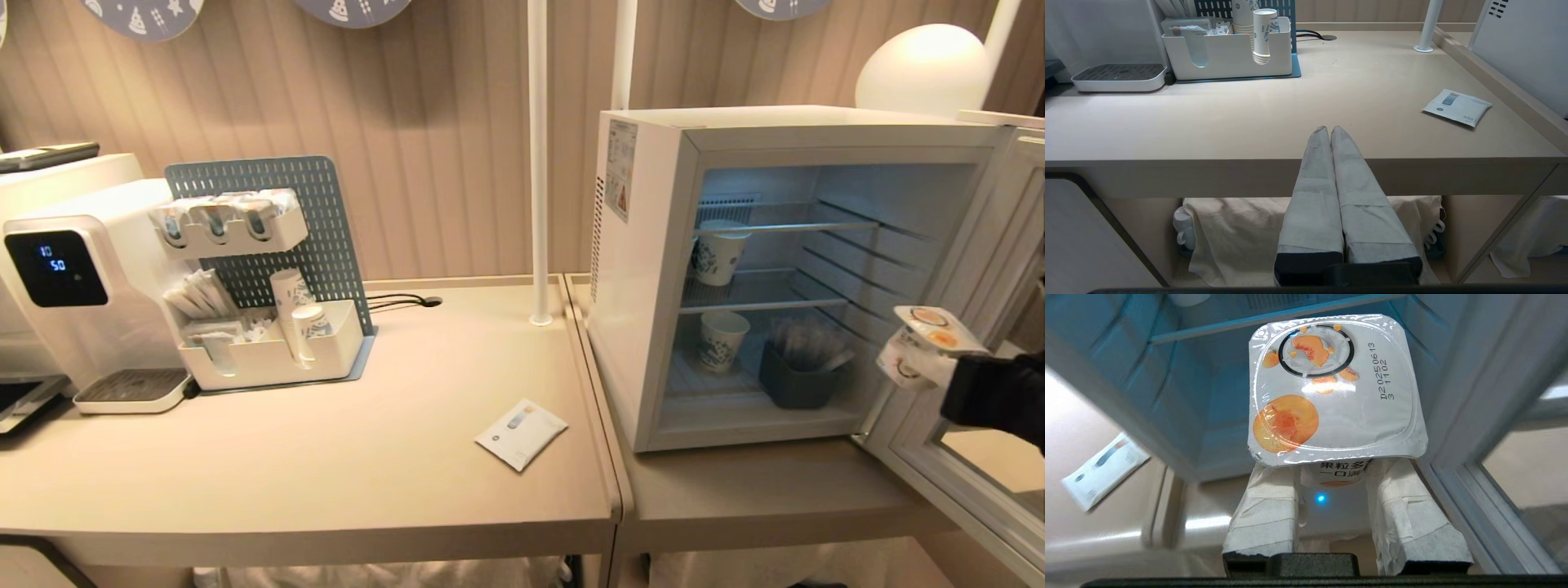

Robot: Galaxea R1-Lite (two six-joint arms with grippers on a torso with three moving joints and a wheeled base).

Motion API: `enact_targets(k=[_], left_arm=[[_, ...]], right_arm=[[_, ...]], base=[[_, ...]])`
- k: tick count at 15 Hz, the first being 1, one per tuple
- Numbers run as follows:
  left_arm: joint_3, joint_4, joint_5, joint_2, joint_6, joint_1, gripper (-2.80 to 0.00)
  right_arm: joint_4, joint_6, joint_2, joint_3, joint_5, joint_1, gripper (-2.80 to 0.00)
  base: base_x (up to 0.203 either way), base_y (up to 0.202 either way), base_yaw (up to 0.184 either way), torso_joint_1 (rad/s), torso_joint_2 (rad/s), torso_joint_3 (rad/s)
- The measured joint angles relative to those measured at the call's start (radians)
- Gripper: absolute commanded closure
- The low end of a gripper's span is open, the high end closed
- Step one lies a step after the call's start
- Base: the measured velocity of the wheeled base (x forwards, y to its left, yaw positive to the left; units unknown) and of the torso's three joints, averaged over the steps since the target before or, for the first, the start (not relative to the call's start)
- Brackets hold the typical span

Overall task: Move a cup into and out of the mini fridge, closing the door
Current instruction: Put the yoghurt in the freezer

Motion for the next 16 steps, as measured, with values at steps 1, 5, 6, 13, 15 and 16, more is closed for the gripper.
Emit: enact_targets(k=[1,5,6,13,15,16], left_arm=[[0.0,0.0,0.0,0.0,-0.001,0.0,0.0],[0.0,0.001,0.0,0.0,-0.005,0.0,0.0],[0.0,0.001,0.0,0.0,-0.005,0.0,0.0],[0.0,0.001,0.0,0.0,-0.009,0.0,0.0],[0.0,0.001,0.0,0.0,-0.009,0.0,0.0],[0.0,0.001,0.0,0.0,-0.009,0.0,0.0]], right_arm=[[-0.054,0.001,0.083,-0.033,-0.009,-0.001,0.0],[-0.134,0.016,0.36,-0.249,-0.038,-0.01,0.0],[-0.133,0.023,0.41,-0.302,-0.053,-0.014,0.0],[-0.119,0.043,0.648,-0.53,-0.115,-0.039,0.0],[-0.121,0.043,0.681,-0.557,-0.117,-0.042,0.0],[-0.12,0.043,0.692,-0.57,-0.118,-0.042,0.0]], base=[[0.0,0.0,0.0,0.0,0.0,0.0],[0.0,0.0,0.0,0.0,0.0,0.0],[0.0,0.0,0.0,0.0,0.0,0.0],[0.0,0.0,0.0,0.0,0.0,0.0],[0.0,0.0,0.0,0.0,0.0,0.0],[0.0,0.0,0.0,0.0,0.0,0.0]])
